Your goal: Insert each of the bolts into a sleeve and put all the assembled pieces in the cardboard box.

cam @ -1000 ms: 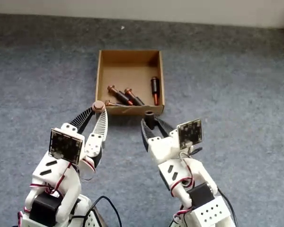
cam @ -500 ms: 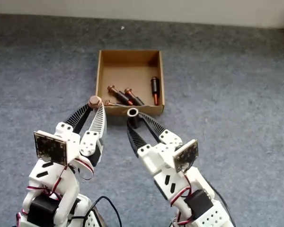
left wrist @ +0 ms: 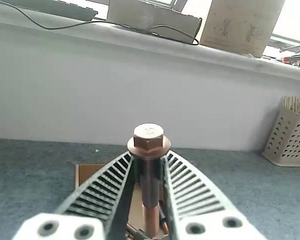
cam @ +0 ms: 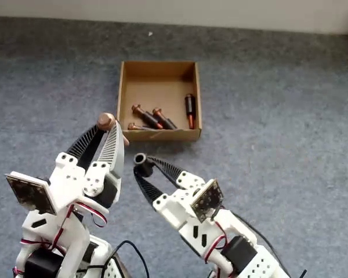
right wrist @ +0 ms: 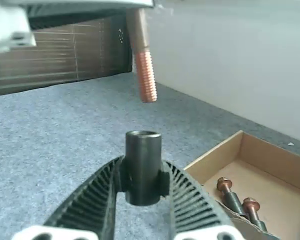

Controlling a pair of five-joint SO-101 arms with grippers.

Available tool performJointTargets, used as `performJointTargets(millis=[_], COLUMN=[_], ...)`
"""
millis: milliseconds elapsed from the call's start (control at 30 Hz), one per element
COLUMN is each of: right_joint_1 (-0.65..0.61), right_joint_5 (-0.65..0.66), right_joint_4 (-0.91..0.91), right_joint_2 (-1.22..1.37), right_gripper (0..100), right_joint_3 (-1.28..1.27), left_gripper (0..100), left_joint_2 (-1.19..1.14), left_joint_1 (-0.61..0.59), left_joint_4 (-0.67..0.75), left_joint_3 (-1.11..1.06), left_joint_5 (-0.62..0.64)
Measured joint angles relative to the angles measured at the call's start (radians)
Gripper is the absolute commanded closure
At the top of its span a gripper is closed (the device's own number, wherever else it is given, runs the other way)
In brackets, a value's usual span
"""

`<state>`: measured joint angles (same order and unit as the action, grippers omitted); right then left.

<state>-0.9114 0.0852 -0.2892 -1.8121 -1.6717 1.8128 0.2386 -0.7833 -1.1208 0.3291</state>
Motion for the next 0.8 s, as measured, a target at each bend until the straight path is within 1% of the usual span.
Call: performJointTargets(millis=[167, 300, 400, 600, 800], right_joint_1=[-0.003, -0.003, -0.003, -0.003, 0.048], right_joint_5=[0.0, 0.0, 0.0, 0.0, 0.003], right_joint_4=[0.0, 0.011, 0.011, 0.015, 0.061], right_joint_2=[0.0, 0.0, 0.0, 0.0, 0.0], right_gripper=[99.4, 99.4, 99.4, 99.4, 99.4], right_joint_3=[0.0, 0.0, 0.0, 0.0, 0.0], left_gripper=[100, 100, 100, 100, 100], left_joint_2=[0.002, 0.0, 0.0, 0.0, 0.002], left_joint_1=[0.009, 0.098, 0.129, 0.143, 0.15], left_joint_4=[0.0, -0.04, -0.071, -0.072, -0.071], left_joint_3=[0.023, 0.043, 0.057, 0.057, 0.017], left_joint_5=[0.038, 0.038, 0.034, 0.029, 0.029])
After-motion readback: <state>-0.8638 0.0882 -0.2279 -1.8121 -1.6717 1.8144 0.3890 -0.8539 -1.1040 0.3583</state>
